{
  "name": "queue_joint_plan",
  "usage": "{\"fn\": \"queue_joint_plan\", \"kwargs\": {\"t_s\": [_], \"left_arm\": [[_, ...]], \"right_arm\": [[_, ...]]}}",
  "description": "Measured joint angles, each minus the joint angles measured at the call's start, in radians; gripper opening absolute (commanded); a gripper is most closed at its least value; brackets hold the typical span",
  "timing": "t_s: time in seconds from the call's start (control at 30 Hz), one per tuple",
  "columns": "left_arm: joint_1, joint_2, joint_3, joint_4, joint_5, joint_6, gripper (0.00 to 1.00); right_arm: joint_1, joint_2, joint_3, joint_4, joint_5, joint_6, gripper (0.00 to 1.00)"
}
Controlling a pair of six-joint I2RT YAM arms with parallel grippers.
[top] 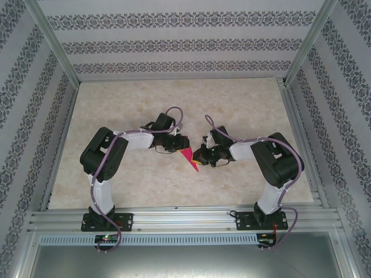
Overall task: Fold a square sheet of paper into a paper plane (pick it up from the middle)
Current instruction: Fold the wing for the fifth time at the center of the table.
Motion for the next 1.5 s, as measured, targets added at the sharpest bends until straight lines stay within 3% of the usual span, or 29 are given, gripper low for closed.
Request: {"fn": "queue_joint_plan", "kwargs": {"t_s": [0.67,0.93,1.1,1.33,1.5], "left_arm": [[0.171,0.024,-0.003,0.051,0.024,0.024,0.36],[0.196,-0.006,0.001,0.032,0.024,0.039,0.38],[0.162,-0.068,0.001,0.035,0.028,0.038,0.38],[0.037,-0.073,-0.012,0.068,0.013,0.000,0.39],[-0.022,-0.035,-0.009,0.087,0.012,-0.013,0.34]], "right_arm": [[0.005,0.007,0.028,-0.055,0.010,-0.060,0.00],[0.005,0.008,0.032,-0.060,0.006,-0.060,0.00],[0.005,0.008,0.034,-0.061,0.006,-0.059,0.00],[0.005,0.008,0.034,-0.062,0.006,-0.056,0.00],[0.005,0.008,0.034,-0.060,0.006,-0.052,0.00]]}}
